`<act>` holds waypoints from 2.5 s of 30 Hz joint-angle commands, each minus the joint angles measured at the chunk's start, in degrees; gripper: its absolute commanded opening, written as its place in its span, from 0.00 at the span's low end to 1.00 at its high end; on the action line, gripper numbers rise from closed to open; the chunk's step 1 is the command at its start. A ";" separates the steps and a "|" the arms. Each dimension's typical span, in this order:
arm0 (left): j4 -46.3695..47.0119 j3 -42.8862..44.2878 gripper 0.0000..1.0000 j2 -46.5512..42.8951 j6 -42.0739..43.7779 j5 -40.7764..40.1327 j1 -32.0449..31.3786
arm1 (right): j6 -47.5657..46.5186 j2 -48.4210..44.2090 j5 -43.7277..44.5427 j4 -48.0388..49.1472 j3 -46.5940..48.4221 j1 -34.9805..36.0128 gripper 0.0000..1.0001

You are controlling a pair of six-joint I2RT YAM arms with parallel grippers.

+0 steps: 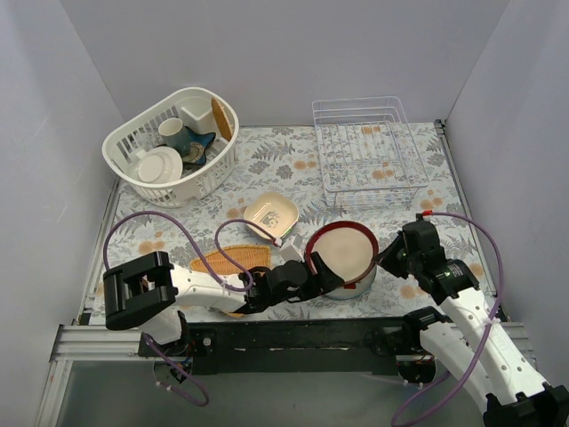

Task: Load the plates into the dish rack
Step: Pick up the plate at the center of the board, then insert the plate into the dish rack.

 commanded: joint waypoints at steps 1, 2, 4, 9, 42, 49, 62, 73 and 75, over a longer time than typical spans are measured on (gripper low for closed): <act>-2.70 2.29 0.66 -0.14 -13.50 -5.66 -1.61 | 3.38 -1.95 -4.64 5.14 0.49 0.08 0.01; -3.41 2.29 0.65 -0.32 -14.30 -6.28 -2.04 | 3.38 -2.12 -4.64 5.05 0.41 0.17 0.01; -5.69 2.20 0.65 -0.67 -15.97 -8.21 -2.31 | 3.55 -2.39 -6.31 4.87 0.32 0.17 0.01; -8.78 -0.17 0.64 -3.30 -21.93 -11.99 -2.40 | 3.64 -2.65 -6.66 4.70 0.14 0.17 0.01; -6.14 -2.02 0.57 -7.09 -27.75 -17.62 -2.31 | 2.59 -4.59 -9.47 0.48 1.99 0.08 0.01; -4.12 -2.72 0.56 -6.04 -29.25 -18.15 -2.22 | 2.59 -5.46 -10.09 0.04 1.28 0.08 0.01; -3.33 -1.84 0.09 -3.57 -30.30 -17.45 -1.70 | 2.68 -6.61 -12.20 -0.58 -0.12 0.08 0.01; -3.95 -3.07 0.00 -6.55 -29.25 -18.06 -1.35 | 1.71 -7.40 -13.26 -0.84 -2.49 0.08 0.01; -4.90 -3.42 0.00 -9.01 -28.72 -18.50 -1.26 | 1.62 -7.92 -13.17 -0.32 -3.54 0.08 0.01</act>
